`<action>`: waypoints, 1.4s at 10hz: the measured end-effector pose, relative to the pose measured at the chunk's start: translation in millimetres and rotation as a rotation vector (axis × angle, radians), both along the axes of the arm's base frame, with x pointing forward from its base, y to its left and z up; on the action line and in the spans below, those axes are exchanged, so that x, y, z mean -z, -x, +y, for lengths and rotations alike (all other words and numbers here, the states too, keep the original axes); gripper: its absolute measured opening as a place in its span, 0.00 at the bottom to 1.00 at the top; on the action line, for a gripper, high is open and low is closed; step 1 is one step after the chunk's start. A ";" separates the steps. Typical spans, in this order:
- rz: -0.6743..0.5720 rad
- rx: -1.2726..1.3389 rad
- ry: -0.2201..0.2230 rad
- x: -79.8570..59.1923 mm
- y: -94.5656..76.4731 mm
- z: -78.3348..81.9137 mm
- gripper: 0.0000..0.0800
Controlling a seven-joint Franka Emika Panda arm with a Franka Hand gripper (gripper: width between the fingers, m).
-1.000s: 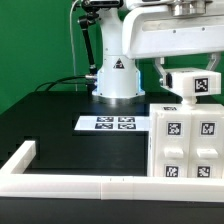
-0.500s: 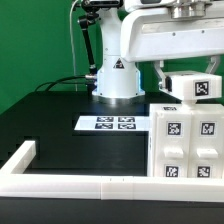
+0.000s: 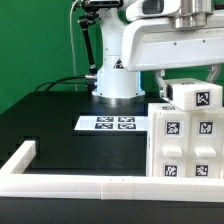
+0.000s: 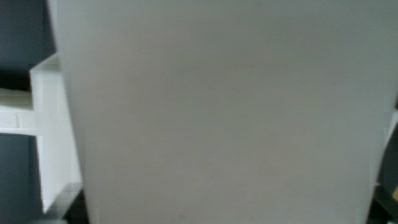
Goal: Assemble cabinet
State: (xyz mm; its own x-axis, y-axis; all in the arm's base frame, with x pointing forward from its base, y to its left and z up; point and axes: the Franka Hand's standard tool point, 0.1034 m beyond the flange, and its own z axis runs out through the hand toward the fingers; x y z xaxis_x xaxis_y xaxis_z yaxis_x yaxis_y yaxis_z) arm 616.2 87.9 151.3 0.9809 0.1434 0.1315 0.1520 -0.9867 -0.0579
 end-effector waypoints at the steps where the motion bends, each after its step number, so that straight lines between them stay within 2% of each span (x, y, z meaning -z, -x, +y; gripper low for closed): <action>1: -0.007 0.001 0.000 0.0 -0.6 -0.3 0.68; 9: -0.015 0.025 -0.004 -0.3 -1.2 -1.1 0.68; 14: 0.008 0.638 -0.111 0.2 -0.1 3.9 0.68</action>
Offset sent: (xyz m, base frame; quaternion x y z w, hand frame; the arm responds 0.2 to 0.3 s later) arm 0.0000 0.0000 0.0000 0.0000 0.0000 0.0000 1.0000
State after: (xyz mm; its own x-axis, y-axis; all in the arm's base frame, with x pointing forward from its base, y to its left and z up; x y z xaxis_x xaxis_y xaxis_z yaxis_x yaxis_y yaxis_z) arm 616.3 91.8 151.0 0.8700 -0.4818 0.1045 -0.4629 -0.8713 -0.1633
